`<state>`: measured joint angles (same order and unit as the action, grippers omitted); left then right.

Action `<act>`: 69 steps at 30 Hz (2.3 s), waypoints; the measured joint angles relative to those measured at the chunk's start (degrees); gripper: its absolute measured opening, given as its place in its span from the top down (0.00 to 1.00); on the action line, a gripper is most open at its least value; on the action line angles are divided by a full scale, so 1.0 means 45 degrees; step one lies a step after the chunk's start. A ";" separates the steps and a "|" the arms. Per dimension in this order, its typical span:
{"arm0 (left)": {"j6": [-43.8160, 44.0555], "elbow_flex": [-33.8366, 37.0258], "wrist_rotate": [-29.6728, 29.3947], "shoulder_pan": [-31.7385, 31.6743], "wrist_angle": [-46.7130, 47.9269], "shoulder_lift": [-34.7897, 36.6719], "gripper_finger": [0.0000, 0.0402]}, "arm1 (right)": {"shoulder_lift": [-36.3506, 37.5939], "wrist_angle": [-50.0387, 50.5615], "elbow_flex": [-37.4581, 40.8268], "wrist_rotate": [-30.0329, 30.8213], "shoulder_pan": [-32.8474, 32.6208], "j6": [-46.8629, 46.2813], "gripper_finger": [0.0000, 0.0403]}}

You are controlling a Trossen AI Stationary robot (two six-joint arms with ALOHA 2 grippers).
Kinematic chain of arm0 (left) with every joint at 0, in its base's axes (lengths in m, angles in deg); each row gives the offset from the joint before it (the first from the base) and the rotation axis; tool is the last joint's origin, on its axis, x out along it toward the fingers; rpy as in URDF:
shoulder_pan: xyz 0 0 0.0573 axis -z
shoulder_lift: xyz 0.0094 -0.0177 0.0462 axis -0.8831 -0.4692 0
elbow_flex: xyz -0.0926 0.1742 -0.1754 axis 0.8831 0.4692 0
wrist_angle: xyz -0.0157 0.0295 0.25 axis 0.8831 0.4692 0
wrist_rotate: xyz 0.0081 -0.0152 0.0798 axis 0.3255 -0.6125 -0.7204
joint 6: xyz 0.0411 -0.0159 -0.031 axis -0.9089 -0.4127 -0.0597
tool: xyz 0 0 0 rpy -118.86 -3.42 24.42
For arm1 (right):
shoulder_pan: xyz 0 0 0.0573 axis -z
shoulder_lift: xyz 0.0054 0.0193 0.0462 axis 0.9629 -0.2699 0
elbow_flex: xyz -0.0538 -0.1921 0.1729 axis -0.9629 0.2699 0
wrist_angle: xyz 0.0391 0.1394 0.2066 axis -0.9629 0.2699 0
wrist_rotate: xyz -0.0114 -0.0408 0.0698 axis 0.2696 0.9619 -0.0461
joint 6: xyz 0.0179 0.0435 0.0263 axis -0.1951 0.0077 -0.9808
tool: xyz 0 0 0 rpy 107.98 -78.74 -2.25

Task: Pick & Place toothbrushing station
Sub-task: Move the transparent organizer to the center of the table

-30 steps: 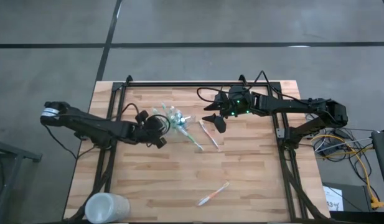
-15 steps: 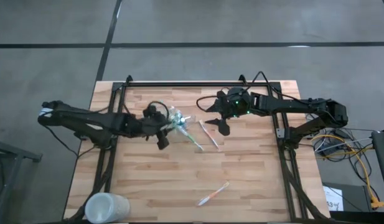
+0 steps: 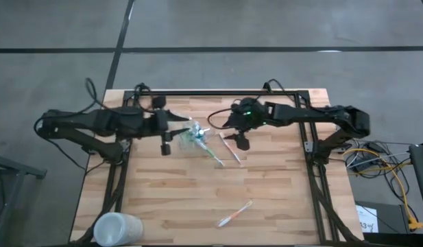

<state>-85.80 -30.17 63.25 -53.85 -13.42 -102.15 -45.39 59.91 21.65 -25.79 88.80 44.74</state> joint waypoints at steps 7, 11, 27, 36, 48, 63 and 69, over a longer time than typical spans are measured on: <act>-0.0552 0.0263 0.0056 0.0013 0.0158 0.1406 0.66 | -0.2556 0.1596 -0.2088 0.0293 0.0204 0.0231 0.39; -0.0229 0.0325 0.0067 0.0018 0.0864 0.1955 0.66 | -0.3501 0.2235 -0.3239 0.0275 0.0422 0.0764 0.39; -0.1373 0.0329 0.0179 0.0033 0.1057 0.3572 0.66 | -0.5568 0.3868 -0.5653 0.0157 0.0518 0.1837 0.39; -0.1080 0.0329 0.0222 0.0033 0.1937 0.3973 0.66 | -0.5804 0.3805 -0.5775 0.0136 0.0525 0.1860 0.39; -0.0570 0.0345 0.0294 0.0033 0.2971 0.4807 0.66 | -0.6239 0.3847 -0.5696 -0.0144 0.0525 0.1948 0.39; 0.0373 0.2556 0.0366 0.0033 0.2088 0.5413 0.66 | -0.6608 0.3765 -0.5822 -0.0047 0.0518 0.1996 0.39; 0.0512 0.3868 0.0366 0.0033 0.1258 0.5514 0.66 | -0.6608 0.3756 -0.5861 -0.0040 0.0515 0.1416 0.39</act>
<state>-83.50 -12.76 64.89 -53.70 -7.76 -77.34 -75.12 76.81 -4.72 -25.97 91.12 51.12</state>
